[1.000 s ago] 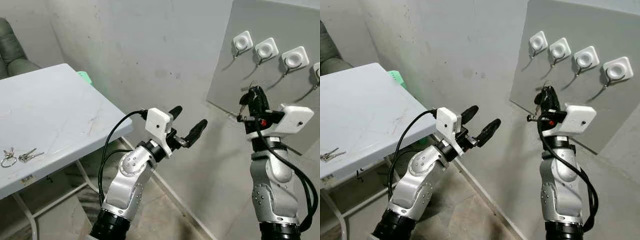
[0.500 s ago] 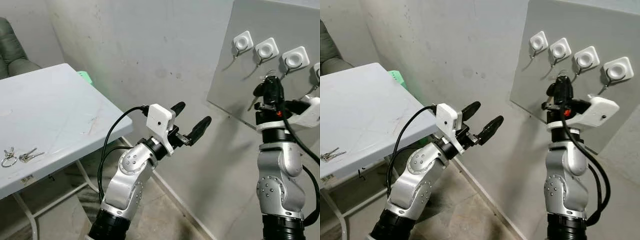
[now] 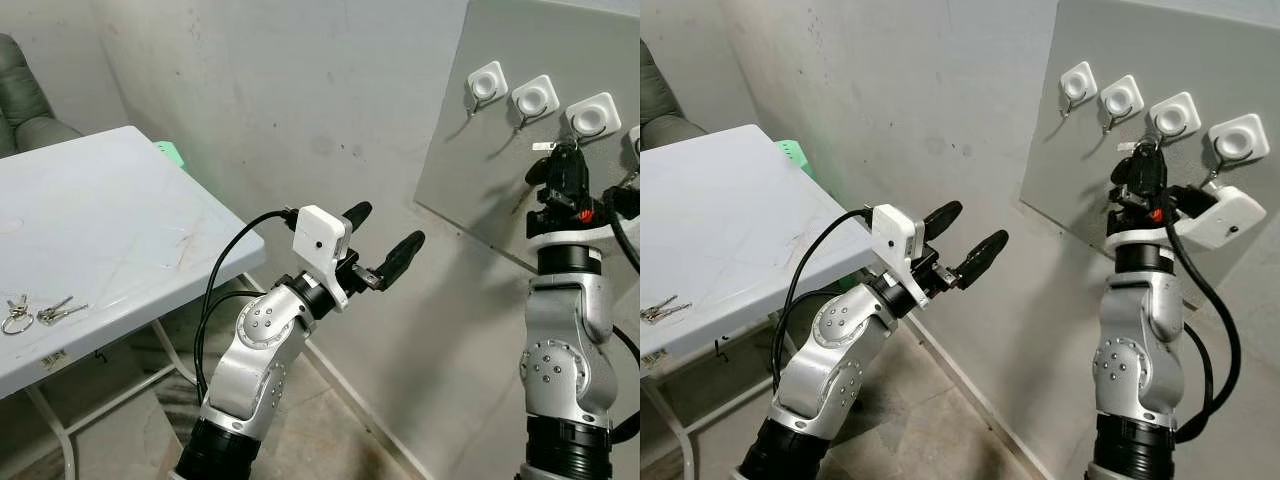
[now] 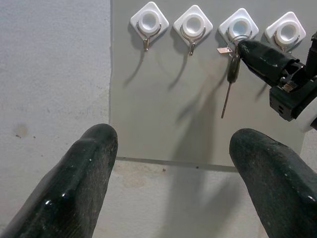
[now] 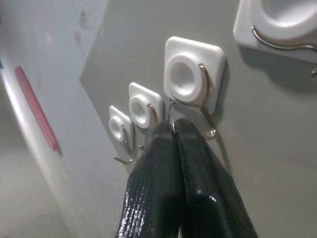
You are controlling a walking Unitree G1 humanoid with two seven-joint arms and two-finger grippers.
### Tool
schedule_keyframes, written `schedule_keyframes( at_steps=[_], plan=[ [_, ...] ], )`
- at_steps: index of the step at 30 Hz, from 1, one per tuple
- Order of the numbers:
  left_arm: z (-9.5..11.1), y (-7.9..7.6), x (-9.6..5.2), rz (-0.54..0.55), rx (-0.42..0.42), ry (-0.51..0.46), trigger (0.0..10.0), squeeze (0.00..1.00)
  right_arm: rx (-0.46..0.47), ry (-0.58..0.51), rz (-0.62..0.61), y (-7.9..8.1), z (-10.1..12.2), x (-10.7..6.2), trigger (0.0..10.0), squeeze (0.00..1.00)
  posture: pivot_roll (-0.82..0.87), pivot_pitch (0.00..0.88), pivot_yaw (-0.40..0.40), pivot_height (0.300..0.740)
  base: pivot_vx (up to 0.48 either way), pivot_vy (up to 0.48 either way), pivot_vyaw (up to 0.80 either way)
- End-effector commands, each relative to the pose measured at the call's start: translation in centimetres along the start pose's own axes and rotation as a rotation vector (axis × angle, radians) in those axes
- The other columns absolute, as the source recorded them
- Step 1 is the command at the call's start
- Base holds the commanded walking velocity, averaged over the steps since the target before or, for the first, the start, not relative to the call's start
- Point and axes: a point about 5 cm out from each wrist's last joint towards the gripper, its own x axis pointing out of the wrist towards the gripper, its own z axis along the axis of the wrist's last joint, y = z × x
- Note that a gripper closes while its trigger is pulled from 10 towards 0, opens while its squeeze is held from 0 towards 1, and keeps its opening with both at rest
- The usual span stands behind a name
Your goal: Hang keys on a hook
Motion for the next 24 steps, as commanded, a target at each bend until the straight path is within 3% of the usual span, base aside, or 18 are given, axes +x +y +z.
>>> schedule_keyframes(
  at_steps=[1, 7, 16, 24],
  plan=[
    [0.6, -0.3, 0.2, -0.009, 0.009, -0.016, 10.0, 0.0, 0.057, -0.002, -0.012, 0.3, 0.2, 0.2, 10.0, 0.0, -0.07, 0.0, -0.01, 0.74, 0.0, 0.0, 0.0],
    [0.7, -0.1, 0.1, 0.005, 0.0, -0.017, 10.0, 0.0, 0.158, 0.052, -0.088, -0.9, -1.1, -0.6, 10.0, 0.0, -0.06, 0.0, -0.01, 0.74, 0.0, 0.0, 0.0],
    [0.8, -0.1, 0.0, 0.011, -0.012, -0.017, 10.0, 0.0, 0.209, 0.067, -0.105, -1.0, -1.5, -1.1, 10.0, 0.0, -0.06, 0.0, -0.007, 0.74, 0.0, 0.0, 0.0],
    [0.9, 0.0, 0.1, 0.023, -0.018, -0.022, 10.0, 0.0, 0.131, 0.065, -0.021, -0.2, -1.2, -1.0, 10.0, 0.0, -0.06, 0.0, -0.007, 0.74, 0.0, 0.0, 0.0]
  ],
)
